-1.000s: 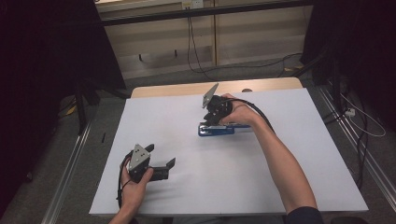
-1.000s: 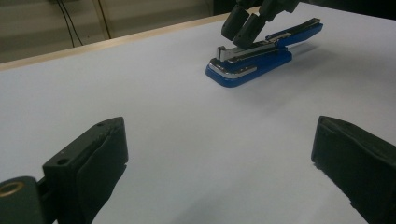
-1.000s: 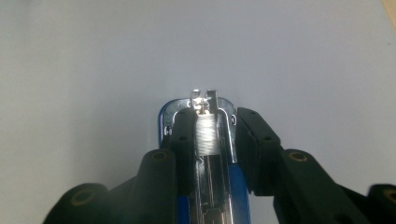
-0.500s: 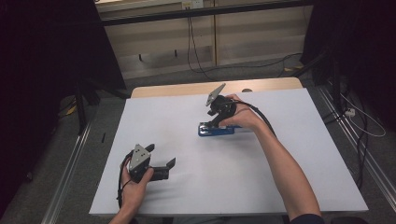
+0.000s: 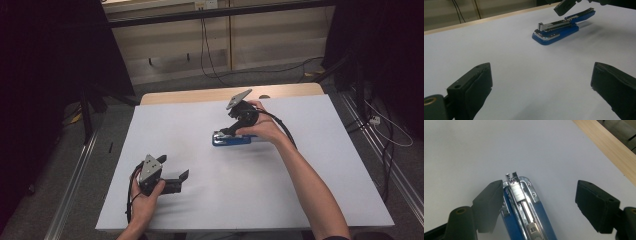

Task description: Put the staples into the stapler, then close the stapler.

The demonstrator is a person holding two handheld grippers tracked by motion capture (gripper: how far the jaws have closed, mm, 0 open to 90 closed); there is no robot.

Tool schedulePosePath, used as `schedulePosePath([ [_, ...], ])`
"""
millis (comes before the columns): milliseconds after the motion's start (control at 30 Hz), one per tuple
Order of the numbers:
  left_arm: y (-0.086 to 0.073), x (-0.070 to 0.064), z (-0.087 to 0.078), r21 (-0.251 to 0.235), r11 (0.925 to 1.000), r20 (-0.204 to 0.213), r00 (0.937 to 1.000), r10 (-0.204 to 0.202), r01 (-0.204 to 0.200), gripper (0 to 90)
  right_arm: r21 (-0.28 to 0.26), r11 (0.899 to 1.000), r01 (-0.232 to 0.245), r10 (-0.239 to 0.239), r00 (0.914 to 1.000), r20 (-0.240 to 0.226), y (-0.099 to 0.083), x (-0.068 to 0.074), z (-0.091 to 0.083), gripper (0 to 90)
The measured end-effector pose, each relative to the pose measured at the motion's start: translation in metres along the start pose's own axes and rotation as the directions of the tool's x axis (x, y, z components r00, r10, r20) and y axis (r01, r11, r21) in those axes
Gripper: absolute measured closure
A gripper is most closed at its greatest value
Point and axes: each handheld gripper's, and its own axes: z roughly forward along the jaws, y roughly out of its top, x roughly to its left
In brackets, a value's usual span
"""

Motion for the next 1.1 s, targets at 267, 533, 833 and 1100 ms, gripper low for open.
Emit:
schedulePosePath([
  [267,0.001,0.001,0.000,-0.007,1.0000,-0.005,1.0000,-0.003,0.003,3.8,0.004,0.999,-0.051,0.051,0.9979,0.040,-0.013,0.004,-0.002,17.3],
  [533,0.002,-0.001,0.001,-0.002,1.0000,-0.008,1.0000,-0.001,0.001,3.7,-0.055,0.984,-0.172,0.177,0.9794,0.098,-0.027,0.003,-0.012,10.1],
  [833,0.002,-0.001,0.002,0.006,1.0000,-0.012,0.9999,0.007,-0.007,3.4,-0.109,0.968,-0.226,0.240,0.9601,0.143,-0.040,0.004,-0.018,6.1],
  [1100,0.000,-0.001,0.005,0.017,0.9998,-0.004,1.0000,0.005,-0.005,3.1,-0.155,0.952,-0.263,0.287,0.9445,0.160,-0.050,0.008,-0.025,6.1],
])
